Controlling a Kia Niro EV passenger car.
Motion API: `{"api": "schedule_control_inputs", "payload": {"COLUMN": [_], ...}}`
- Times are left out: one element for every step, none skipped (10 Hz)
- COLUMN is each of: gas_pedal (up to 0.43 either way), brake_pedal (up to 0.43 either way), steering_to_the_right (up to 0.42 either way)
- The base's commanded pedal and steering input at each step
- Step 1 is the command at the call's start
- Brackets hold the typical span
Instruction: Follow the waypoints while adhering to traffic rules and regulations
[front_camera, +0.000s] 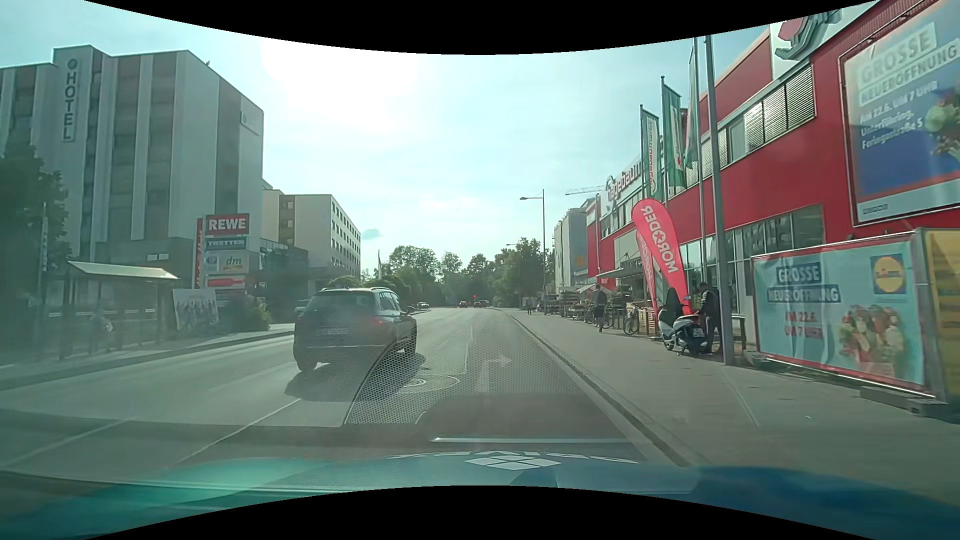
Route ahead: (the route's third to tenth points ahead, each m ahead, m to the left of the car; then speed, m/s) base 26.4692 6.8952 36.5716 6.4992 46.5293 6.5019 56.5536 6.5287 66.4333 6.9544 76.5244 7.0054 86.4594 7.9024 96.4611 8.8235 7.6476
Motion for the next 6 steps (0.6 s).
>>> {"api": "schedule_control_inputs", "payload": {"gas_pedal": [0.150,0.150,0.150,0.150,0.150,0.150], "brake_pedal": [0.000,0.000,0.000,0.000,0.000,0.000], "steering_to_the_right": [-0.008,-0.007,-0.008,-0.008,-0.008,-0.008]}}
